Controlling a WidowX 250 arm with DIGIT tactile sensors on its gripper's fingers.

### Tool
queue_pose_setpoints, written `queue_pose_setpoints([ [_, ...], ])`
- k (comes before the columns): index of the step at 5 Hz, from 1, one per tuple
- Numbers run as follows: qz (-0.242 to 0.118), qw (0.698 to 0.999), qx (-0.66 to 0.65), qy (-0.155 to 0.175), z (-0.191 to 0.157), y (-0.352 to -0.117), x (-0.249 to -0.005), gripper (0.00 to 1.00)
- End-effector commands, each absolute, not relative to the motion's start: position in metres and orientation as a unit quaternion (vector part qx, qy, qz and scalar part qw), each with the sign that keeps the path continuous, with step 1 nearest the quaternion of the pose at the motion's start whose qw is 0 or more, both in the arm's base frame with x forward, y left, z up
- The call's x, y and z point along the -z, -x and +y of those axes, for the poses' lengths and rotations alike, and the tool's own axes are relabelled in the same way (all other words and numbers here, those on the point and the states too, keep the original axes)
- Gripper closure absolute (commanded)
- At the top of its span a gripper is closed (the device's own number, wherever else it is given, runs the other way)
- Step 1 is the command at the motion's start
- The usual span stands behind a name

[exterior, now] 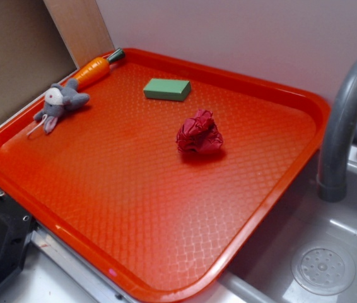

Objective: Grab the red paper.

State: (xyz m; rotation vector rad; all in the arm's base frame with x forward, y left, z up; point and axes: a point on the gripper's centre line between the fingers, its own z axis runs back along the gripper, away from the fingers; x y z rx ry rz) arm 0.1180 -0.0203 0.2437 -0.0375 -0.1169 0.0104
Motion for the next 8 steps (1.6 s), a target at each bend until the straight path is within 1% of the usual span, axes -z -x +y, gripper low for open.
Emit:
queue_pose_setpoints([
  [1, -0.058, 0.998, -0.005, 0.019, -0.020, -0.118, -0.244, 0.00],
  [2, -0.060, 0.997, -0.037, 0.015, -0.050, -0.145, -0.229, 0.00],
  [3, -0.074, 0.996, -0.054, -0.001, -0.074, -0.167, -0.218, 0.00],
  [4, -0.094, 0.994, -0.048, -0.017, -0.101, -0.195, -0.192, 0.00],
  [5, -0.109, 0.992, -0.045, -0.044, -0.123, -0.219, -0.163, 0.00],
  [6, -0.123, 0.990, -0.062, -0.040, -0.123, -0.238, -0.142, 0.00],
  [7, -0.109, 0.991, -0.057, -0.052, -0.122, -0.253, -0.115, 0.00],
  [8, -0.092, 0.991, -0.062, -0.069, -0.115, -0.268, -0.092, 0.00],
])
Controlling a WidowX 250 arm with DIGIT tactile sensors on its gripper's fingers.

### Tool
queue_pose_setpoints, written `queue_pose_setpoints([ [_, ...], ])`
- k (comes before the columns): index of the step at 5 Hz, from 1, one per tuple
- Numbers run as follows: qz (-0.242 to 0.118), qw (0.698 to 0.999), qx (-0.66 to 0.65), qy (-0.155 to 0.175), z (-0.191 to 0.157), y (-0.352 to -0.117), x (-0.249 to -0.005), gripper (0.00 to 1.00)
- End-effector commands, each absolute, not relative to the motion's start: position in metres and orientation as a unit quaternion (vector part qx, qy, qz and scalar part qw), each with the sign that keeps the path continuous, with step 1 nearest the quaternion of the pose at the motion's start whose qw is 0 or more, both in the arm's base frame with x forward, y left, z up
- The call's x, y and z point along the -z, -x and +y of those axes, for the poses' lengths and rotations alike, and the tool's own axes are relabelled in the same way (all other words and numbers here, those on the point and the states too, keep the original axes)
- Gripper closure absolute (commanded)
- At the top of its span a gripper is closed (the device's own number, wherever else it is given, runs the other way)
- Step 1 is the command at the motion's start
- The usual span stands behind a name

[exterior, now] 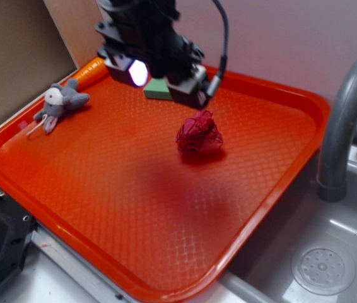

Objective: Grab the red paper.

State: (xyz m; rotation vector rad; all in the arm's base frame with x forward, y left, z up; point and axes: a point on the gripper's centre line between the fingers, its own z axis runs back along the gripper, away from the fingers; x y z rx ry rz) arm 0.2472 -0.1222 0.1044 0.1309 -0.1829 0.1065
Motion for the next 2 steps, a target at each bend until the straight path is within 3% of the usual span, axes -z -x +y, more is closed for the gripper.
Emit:
queue_pose_setpoints([
  [1, -0.069, 0.996, -0.036, -0.034, -0.115, -0.280, -0.064, 0.00],
  [2, -0.047, 0.997, 0.020, 0.055, -0.131, -0.279, -0.045, 0.00],
])
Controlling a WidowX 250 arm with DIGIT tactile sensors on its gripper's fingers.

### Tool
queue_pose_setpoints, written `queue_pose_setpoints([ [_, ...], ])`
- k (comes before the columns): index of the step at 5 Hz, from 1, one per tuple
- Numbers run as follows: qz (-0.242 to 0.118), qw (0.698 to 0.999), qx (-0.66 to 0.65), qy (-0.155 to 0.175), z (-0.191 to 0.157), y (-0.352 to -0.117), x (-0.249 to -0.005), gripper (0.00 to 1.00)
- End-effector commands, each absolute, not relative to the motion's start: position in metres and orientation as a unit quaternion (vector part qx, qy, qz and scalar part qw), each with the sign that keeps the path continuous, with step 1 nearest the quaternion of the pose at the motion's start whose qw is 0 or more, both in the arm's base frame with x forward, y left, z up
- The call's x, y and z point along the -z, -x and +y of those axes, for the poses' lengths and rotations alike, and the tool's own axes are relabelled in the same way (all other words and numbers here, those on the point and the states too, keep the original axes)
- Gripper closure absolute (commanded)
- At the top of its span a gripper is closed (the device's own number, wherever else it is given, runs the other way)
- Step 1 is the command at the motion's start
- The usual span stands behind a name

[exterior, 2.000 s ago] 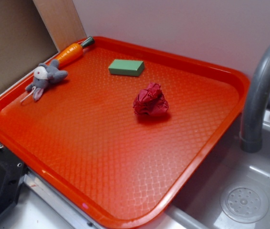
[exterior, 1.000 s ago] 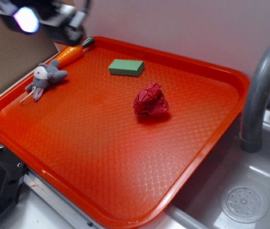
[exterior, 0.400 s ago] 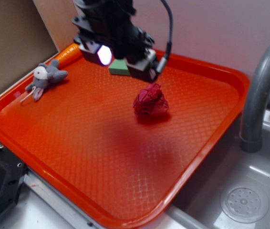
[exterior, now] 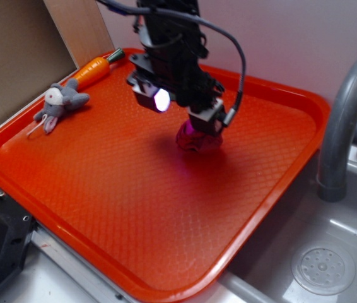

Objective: Grab the red paper.

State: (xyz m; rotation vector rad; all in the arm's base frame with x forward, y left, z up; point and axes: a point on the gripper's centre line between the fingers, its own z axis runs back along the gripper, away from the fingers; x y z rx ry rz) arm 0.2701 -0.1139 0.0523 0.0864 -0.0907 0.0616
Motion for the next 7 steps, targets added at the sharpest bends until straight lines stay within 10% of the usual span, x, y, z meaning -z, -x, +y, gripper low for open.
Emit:
queue_pose_setpoints([
  [1, -0.036, 0.988, 0.063, 0.133, -0.142, -0.266, -0.038, 0.00],
  [2, -0.033, 0.988, 0.071, 0.134, -0.143, -0.262, -0.035, 0.74],
  [3, -0.036, 0.992, 0.062, 0.105, -0.140, -0.263, -0.038, 1.00],
  [4, -0.041, 0.994, 0.053, 0.081, -0.135, -0.266, -0.049, 1.00],
  [5, -0.046, 0.999, 0.023, -0.016, -0.126, -0.270, -0.098, 1.00],
  [7, -0.063, 0.993, -0.066, -0.081, -0.085, -0.260, -0.198, 1.00],
])
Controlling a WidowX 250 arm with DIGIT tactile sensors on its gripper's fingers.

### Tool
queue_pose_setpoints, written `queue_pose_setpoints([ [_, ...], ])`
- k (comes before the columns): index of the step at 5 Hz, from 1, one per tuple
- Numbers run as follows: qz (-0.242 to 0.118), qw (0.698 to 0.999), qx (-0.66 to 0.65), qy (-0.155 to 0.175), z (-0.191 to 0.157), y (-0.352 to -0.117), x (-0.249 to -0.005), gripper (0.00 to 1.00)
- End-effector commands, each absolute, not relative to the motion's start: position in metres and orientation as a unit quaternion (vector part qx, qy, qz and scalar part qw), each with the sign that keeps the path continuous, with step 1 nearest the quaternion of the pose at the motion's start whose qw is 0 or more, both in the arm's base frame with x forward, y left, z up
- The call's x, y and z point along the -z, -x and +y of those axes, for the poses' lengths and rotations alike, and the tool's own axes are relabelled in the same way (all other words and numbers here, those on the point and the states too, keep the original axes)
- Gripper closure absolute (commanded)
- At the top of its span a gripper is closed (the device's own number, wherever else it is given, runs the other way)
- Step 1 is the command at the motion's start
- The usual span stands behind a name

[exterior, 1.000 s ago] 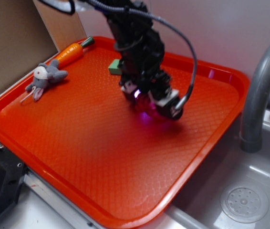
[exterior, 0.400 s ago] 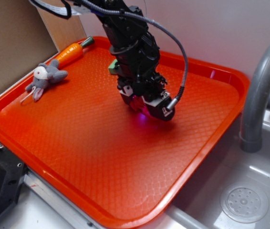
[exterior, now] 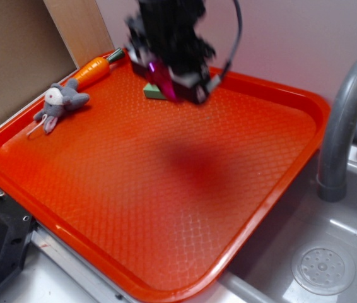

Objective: Grab the red paper.

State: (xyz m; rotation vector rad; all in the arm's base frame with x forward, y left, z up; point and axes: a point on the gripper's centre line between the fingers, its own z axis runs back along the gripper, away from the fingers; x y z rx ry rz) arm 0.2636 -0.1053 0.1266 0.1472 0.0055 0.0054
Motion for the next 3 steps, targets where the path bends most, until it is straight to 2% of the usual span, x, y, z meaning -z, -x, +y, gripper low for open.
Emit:
queue_pose_setpoints([
  [1, -0.080, 0.989, -0.098, -0.078, -0.067, -0.249, -0.231, 1.00],
  [2, -0.094, 0.989, -0.109, -0.047, -0.053, -0.239, -0.244, 1.00],
  [3, -0.069, 0.992, -0.100, -0.042, -0.052, -0.244, -0.236, 1.00],
])
